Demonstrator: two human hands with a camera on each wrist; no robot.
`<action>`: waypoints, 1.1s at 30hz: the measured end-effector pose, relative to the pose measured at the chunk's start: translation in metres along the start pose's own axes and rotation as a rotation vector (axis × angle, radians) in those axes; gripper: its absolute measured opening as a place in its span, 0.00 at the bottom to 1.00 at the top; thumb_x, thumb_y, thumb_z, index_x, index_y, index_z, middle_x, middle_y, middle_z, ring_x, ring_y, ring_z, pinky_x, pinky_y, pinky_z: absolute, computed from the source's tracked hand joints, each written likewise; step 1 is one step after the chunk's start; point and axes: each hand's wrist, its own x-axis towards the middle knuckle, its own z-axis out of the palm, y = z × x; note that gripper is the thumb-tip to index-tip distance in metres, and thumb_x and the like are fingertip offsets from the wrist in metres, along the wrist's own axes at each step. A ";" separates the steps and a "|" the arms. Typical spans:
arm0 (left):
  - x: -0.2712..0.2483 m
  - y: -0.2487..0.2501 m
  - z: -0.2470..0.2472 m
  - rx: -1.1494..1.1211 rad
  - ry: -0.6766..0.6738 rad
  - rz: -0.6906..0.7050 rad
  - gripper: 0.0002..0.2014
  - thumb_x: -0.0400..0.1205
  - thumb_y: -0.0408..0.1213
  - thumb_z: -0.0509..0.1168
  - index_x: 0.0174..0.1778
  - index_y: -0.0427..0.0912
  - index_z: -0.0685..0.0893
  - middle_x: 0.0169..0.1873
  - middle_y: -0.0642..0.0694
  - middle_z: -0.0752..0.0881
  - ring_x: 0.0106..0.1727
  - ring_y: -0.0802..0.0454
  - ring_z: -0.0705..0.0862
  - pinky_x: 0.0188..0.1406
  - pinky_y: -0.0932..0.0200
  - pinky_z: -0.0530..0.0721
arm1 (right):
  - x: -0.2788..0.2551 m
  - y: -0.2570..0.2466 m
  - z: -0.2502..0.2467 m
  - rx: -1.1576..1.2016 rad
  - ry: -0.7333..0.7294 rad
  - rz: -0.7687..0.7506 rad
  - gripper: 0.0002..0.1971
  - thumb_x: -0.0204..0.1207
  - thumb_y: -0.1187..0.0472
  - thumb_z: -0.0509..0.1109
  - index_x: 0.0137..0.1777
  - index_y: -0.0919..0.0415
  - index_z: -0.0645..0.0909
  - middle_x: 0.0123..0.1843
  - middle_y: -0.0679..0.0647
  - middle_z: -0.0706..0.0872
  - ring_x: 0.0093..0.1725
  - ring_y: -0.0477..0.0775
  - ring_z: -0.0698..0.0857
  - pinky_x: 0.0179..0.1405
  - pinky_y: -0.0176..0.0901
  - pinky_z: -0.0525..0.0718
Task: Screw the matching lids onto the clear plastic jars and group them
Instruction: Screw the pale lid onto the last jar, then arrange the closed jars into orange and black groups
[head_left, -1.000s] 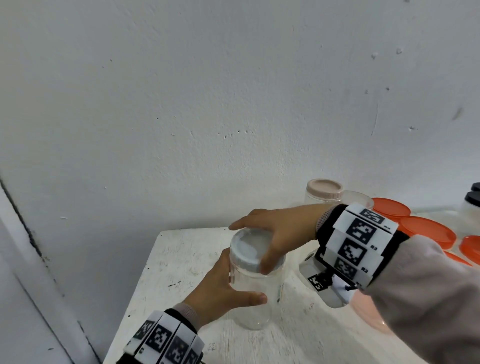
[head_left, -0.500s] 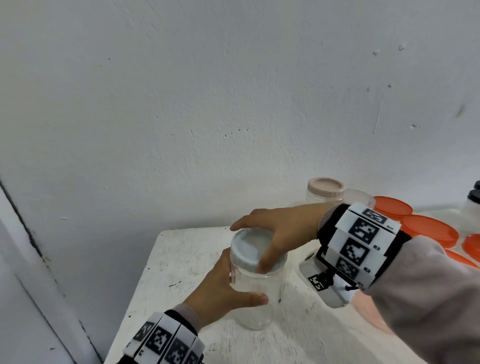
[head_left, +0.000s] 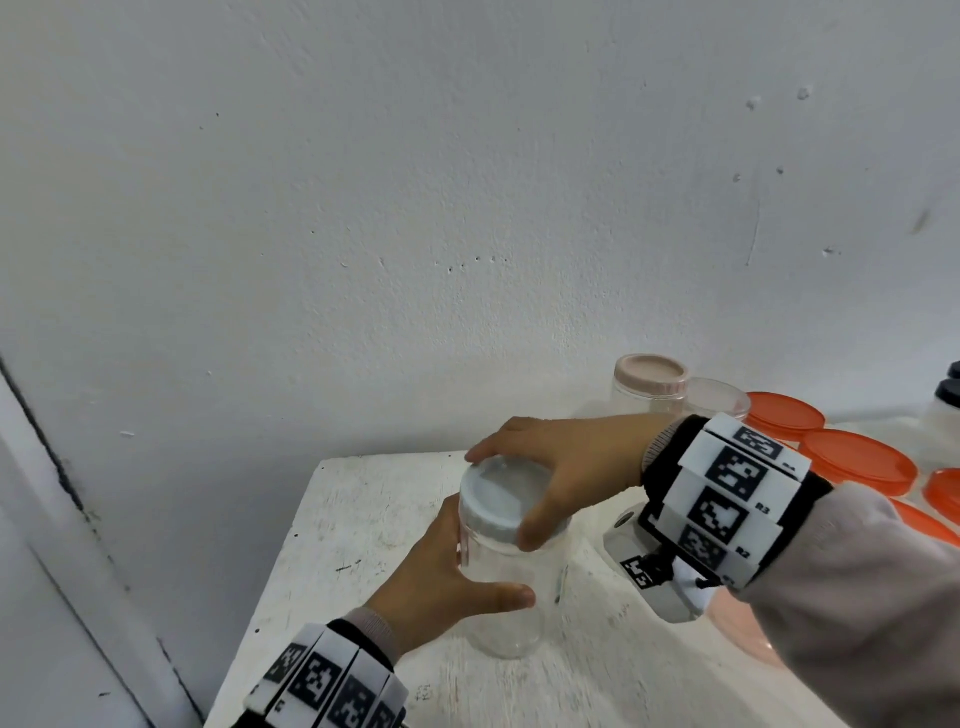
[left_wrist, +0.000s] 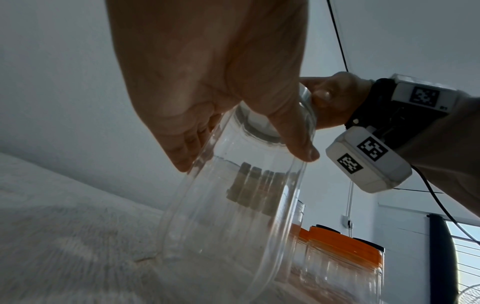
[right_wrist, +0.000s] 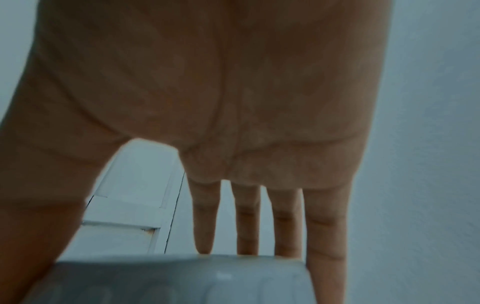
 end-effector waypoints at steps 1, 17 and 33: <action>0.000 0.000 0.000 -0.002 0.000 0.000 0.43 0.55 0.60 0.82 0.62 0.76 0.64 0.56 0.80 0.76 0.56 0.85 0.74 0.43 0.84 0.75 | 0.001 0.000 0.001 -0.001 0.017 -0.004 0.42 0.67 0.40 0.77 0.78 0.36 0.59 0.72 0.39 0.66 0.70 0.46 0.70 0.69 0.50 0.76; -0.007 0.009 0.007 0.002 0.066 -0.001 0.42 0.54 0.60 0.81 0.61 0.75 0.65 0.61 0.72 0.76 0.61 0.72 0.77 0.45 0.80 0.76 | 0.002 0.006 0.031 -0.124 0.238 -0.038 0.39 0.73 0.29 0.62 0.80 0.45 0.60 0.71 0.49 0.68 0.68 0.53 0.67 0.67 0.51 0.72; -0.003 0.036 -0.016 0.028 0.048 0.025 0.50 0.55 0.62 0.80 0.71 0.76 0.58 0.62 0.84 0.70 0.66 0.77 0.72 0.64 0.77 0.74 | 0.045 0.162 -0.060 -0.152 0.285 0.662 0.40 0.74 0.29 0.60 0.81 0.50 0.59 0.79 0.60 0.64 0.76 0.67 0.67 0.71 0.58 0.68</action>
